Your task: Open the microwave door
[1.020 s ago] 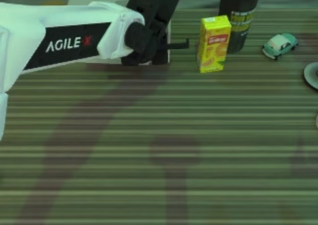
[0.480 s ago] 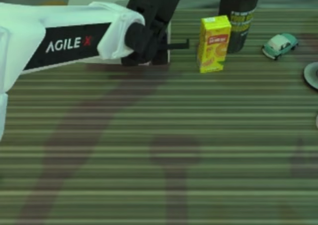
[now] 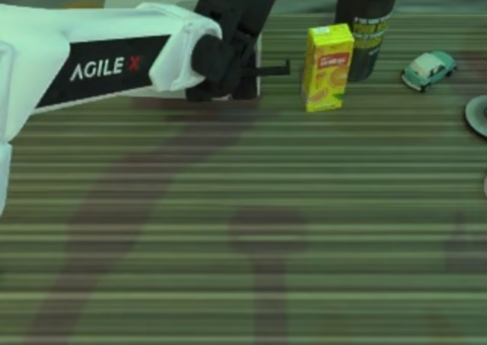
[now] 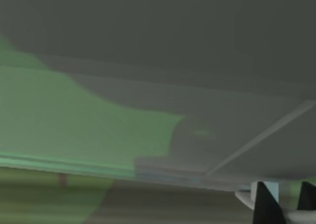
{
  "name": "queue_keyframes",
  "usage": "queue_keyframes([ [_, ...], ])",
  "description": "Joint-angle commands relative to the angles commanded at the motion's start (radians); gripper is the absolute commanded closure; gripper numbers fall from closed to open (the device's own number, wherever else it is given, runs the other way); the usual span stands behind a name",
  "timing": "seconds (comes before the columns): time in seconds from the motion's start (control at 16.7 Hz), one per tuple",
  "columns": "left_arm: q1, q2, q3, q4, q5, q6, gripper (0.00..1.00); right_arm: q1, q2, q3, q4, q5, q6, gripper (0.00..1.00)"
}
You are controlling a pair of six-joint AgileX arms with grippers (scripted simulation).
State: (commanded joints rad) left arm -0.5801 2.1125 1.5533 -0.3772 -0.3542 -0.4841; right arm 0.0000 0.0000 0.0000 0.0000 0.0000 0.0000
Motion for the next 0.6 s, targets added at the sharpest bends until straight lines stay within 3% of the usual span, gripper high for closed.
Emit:
queue_keyframes([
  [0.6,0.0,-0.018,-0.036,0.02,0.021,0.024,1.0,0.0,0.0,0.0,0.0,0.0,0.0,0.0],
])
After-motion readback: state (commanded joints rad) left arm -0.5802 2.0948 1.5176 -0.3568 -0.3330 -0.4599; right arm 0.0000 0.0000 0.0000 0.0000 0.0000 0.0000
